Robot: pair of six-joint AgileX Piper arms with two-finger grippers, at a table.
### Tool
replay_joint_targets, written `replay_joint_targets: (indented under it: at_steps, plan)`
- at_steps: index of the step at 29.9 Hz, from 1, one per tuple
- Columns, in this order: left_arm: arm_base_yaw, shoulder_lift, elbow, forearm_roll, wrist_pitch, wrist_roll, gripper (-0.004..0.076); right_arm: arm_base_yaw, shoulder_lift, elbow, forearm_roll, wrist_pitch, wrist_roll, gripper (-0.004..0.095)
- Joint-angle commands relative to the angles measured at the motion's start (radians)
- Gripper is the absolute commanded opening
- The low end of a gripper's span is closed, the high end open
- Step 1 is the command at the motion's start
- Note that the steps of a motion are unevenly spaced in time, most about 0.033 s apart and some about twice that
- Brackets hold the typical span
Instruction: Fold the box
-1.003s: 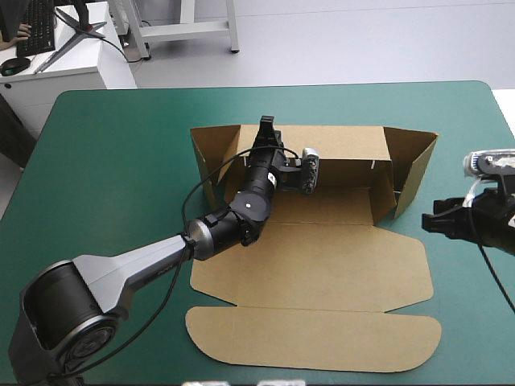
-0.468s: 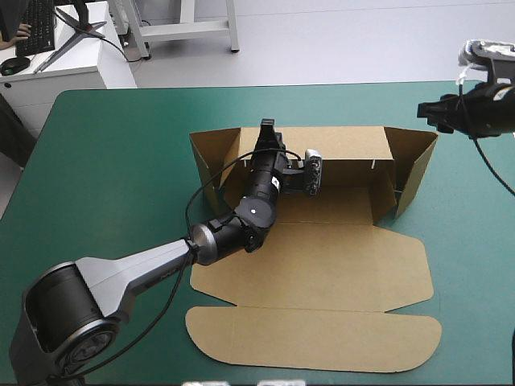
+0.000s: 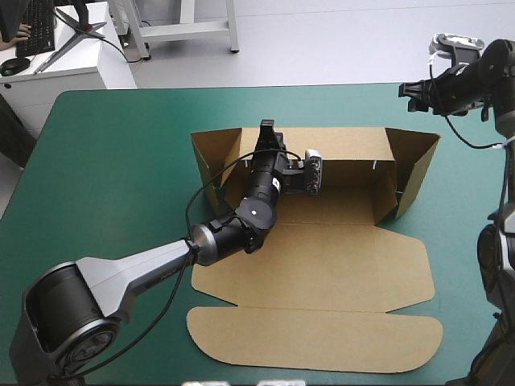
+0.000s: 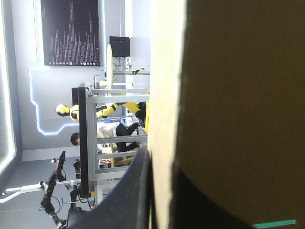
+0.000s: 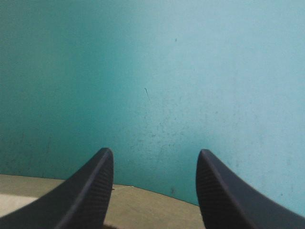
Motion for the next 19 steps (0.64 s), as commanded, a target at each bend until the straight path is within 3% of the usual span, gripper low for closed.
replay_joint_targets:
  at_steps: [1,13,19]
  plan:
    - [-0.013,-0.047,-0.02,0.027,-0.018,-0.025,-0.001,-0.004,-0.01,-0.035,0.005,-0.026,-0.009,0.0499]
    - [-0.013,-0.047,-0.02,0.028,0.009,-0.033,-0.001,-0.004,0.016,-0.014,-0.002,0.009,0.006,0.0498]
    - [-0.013,-0.047,-0.02,0.041,0.018,-0.077,-0.001,-0.004,-0.031,0.122,-0.007,0.011,0.006,0.0498]
